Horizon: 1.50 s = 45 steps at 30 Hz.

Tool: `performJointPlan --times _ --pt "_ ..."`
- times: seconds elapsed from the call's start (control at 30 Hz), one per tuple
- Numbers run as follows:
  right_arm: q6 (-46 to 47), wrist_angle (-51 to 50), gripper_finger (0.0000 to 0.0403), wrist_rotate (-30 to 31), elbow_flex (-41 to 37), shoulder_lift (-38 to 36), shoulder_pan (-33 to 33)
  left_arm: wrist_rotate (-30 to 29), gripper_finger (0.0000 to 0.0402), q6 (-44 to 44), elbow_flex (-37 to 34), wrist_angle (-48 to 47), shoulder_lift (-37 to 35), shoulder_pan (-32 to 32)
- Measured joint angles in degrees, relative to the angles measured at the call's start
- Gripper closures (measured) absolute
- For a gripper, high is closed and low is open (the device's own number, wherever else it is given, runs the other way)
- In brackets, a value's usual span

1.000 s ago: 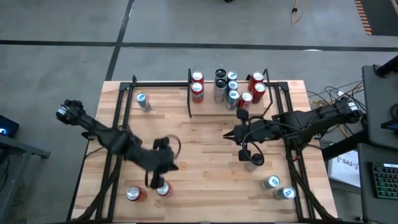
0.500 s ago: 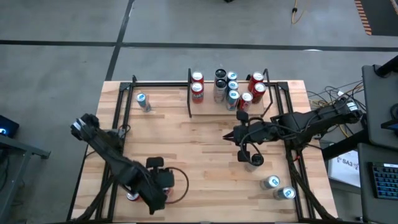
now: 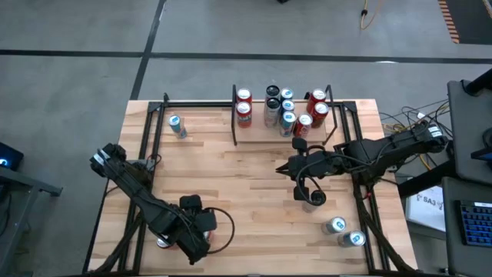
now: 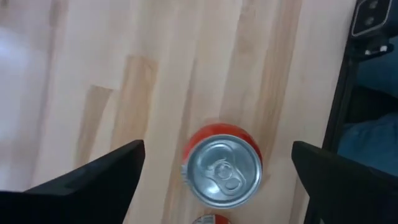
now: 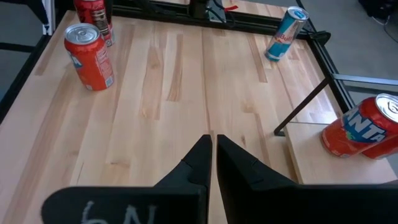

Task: Place canned beverage on shelf
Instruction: Put the orange soda can on the shelf

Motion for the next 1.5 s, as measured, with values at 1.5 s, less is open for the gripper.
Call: performJointPlan --times 1.5 --pt "-2.1 -0.1 0.039 0.0 -0.3 0.0 0.0 1.4 0.0121 -3.3 -13.8 12.6 0.0 -2.0"
